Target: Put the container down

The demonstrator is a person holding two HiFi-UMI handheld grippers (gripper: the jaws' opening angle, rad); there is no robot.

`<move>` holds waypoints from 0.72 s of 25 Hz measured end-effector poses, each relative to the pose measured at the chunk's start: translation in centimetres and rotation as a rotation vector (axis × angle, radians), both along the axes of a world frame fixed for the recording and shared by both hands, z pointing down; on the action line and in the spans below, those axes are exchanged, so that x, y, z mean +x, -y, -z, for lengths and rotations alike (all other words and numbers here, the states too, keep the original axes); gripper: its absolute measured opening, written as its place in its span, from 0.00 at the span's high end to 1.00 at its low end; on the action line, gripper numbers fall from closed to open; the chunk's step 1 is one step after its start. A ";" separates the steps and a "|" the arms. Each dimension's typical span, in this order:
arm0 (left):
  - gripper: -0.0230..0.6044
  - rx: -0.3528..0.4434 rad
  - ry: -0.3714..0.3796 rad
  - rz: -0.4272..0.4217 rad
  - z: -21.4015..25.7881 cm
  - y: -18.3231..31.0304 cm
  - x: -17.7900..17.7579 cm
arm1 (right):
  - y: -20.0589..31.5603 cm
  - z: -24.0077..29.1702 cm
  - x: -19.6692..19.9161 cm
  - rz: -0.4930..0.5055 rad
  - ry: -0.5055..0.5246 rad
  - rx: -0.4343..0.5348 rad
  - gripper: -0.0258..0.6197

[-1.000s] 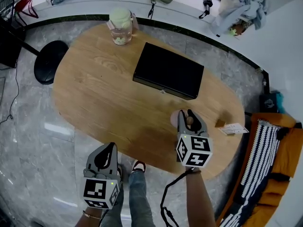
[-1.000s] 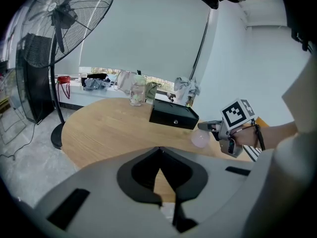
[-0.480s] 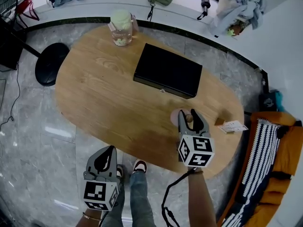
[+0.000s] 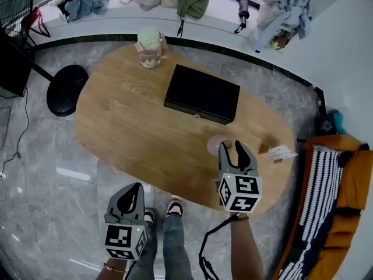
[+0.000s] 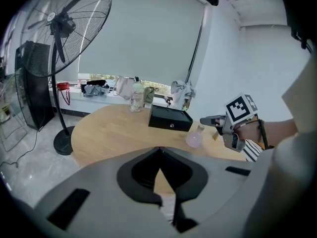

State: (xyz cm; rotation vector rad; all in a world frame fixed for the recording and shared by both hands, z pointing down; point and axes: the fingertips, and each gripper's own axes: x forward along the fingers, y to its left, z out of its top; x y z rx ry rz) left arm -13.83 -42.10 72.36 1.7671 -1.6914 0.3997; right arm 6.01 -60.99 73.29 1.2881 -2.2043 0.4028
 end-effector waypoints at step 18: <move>0.97 0.179 0.006 -0.158 18.1 2.4 3.9 | -12.0 20.1 7.8 -0.329 0.113 0.101 0.86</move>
